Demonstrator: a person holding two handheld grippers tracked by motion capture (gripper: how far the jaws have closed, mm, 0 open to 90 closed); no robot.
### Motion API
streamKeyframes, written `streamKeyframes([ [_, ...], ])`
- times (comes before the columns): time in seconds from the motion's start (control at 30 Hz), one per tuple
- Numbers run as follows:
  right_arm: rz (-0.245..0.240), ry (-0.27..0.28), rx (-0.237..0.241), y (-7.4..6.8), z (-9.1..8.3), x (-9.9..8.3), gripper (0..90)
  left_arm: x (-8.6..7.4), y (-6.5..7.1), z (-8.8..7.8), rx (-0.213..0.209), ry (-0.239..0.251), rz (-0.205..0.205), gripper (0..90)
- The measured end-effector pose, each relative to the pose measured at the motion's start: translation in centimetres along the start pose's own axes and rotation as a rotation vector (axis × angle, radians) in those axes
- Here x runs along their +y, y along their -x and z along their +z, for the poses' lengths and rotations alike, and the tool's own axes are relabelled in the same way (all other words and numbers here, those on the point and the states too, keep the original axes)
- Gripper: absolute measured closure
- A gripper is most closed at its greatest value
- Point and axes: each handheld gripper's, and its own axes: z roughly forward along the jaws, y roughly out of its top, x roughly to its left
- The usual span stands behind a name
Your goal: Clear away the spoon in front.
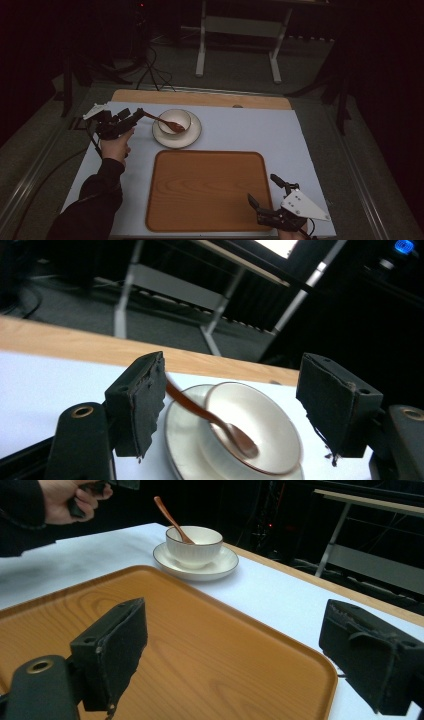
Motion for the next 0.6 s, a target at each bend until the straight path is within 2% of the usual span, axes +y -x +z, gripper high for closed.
streamKeyframes([
  [0.1,0.0,-0.001,0.002,0.0,0.0,0.0,11.8,-0.7,-0.6,0.7,0.018,0.017,-0.083,29.2],
  [0.2,0.002,-0.001,0.004,0.1,0.0,0.0,11.8,-1.2,-1.1,1.4,0.03,0.006,-0.107,29.4],
  [0.27,0.005,0.0,0.004,0.1,-0.1,0.0,11.8,-1.5,-1.4,1.9,0.022,0.003,-0.147,29.5],
  [0.3,0.008,0.0,0.005,0.1,-0.1,-0.1,11.8,-1.7,-1.5,2.1,0.036,0.001,-0.163,30.2],
  [0.4,0.012,-0.002,0.008,0.2,0.0,-0.1,11.8,-2.2,-1.8,2.7,0.03,0.001,-0.196,34.0],
  [0.43,0.013,-0.002,0.009,0.2,0.0,-0.1,11.8,-2.2,-1.8,2.7,0.03,0.001,-0.196,35.2],
  [0.47,0.013,-0.003,0.01,0.2,0.0,-0.1,11.8,-2.4,-1.9,3.1,0.025,0.003,-0.223,36.7],
  [0.6,0.012,-0.007,0.011,0.2,0.0,-0.1,11.8,-2.8,-2.0,3.4,0.022,0.006,-0.239,40.8],
])
